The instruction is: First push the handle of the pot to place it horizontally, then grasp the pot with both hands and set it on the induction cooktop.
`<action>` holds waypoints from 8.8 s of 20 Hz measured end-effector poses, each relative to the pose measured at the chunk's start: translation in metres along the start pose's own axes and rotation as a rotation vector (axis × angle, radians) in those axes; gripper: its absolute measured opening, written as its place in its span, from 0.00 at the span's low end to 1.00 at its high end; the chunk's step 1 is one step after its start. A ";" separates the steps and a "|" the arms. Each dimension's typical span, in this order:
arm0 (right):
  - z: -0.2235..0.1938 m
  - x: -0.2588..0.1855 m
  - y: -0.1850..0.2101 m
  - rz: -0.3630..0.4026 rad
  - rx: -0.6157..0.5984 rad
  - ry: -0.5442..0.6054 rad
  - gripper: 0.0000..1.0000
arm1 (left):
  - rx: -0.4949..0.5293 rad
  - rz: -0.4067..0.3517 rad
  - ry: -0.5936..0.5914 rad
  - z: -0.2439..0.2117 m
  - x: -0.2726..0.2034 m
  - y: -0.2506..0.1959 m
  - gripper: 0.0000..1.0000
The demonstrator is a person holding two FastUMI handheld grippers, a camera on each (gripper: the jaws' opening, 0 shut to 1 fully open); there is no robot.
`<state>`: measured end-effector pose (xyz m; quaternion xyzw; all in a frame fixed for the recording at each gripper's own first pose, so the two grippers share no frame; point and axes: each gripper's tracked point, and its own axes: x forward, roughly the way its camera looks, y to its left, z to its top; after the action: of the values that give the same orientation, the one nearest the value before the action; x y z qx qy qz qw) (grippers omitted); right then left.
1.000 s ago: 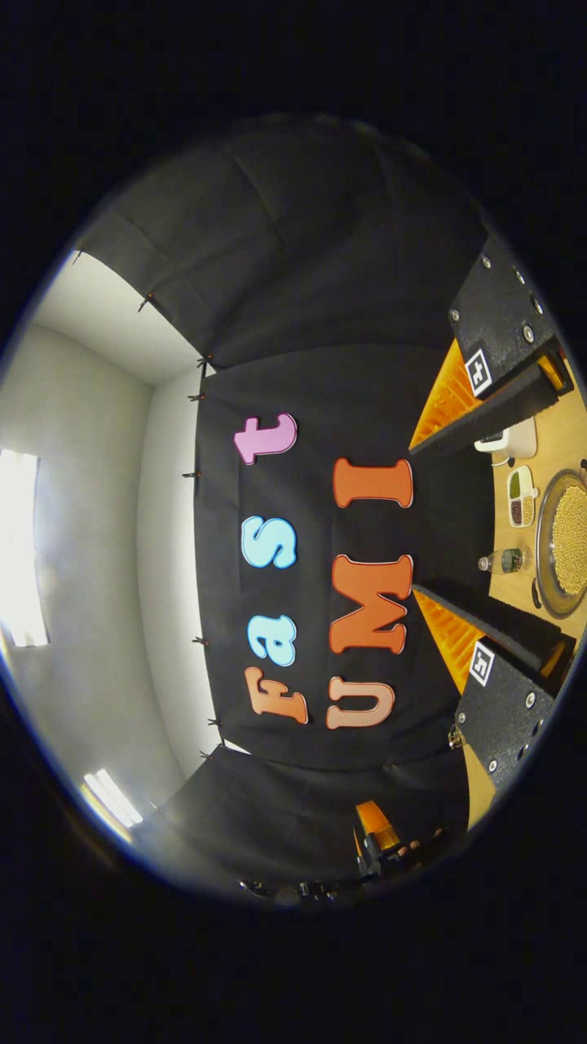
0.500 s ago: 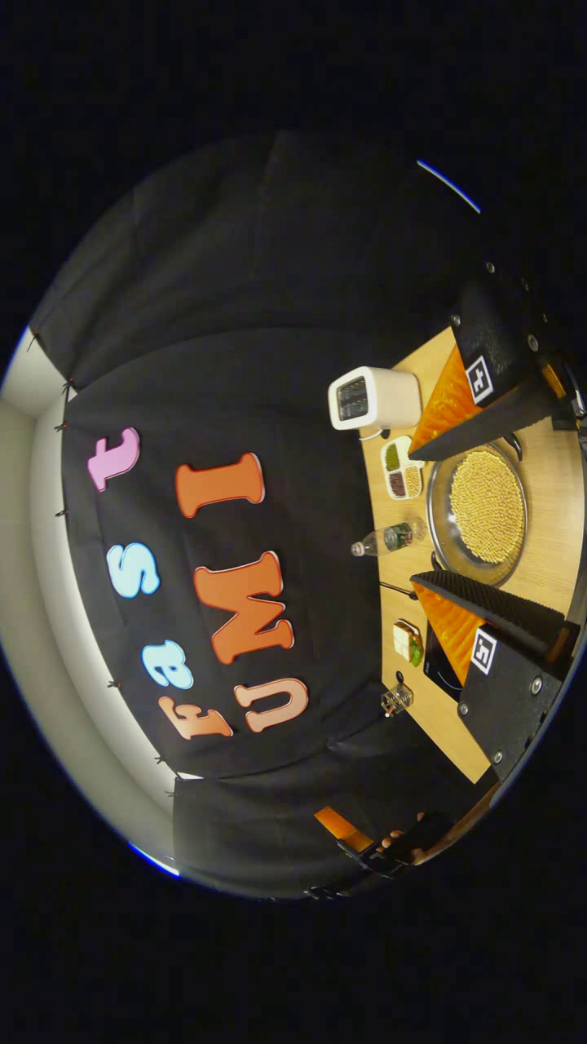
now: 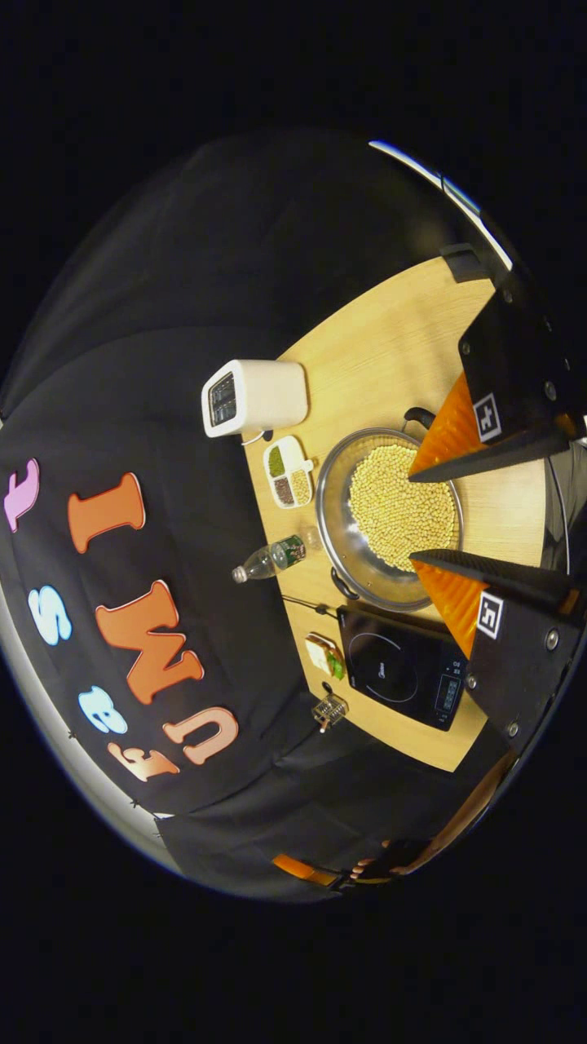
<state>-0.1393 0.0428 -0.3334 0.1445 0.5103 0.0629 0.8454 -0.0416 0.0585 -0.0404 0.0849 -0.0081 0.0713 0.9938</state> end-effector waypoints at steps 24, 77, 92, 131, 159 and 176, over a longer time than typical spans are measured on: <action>-0.113 0.088 -0.037 -0.109 0.232 0.346 0.00 | 0.019 0.003 0.055 -0.032 0.021 -0.005 0.98; 0.012 0.205 -0.120 -0.310 0.133 0.305 0.00 | -0.067 -0.124 0.318 -0.142 0.057 -0.074 0.99; 0.062 0.170 -0.088 -0.149 0.065 0.140 0.37 | -0.159 -0.387 0.831 -0.282 0.011 -0.224 0.98; 0.035 0.247 -0.137 -0.369 -0.222 0.175 0.76 | 0.056 -0.350 0.982 -0.486 0.029 -0.336 0.87; 0.058 0.194 -0.036 -0.331 -0.137 0.058 0.61 | 0.087 -0.293 0.830 -0.399 0.046 -0.246 0.85; 0.059 0.195 0.107 -0.181 -0.243 0.035 0.61 | 0.112 -0.150 0.780 -0.346 0.053 -0.096 0.84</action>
<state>0.0091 0.1830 -0.4390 -0.0066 0.5246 0.0502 0.8498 0.0266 0.0307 -0.3956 0.1059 0.3798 0.0259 0.9186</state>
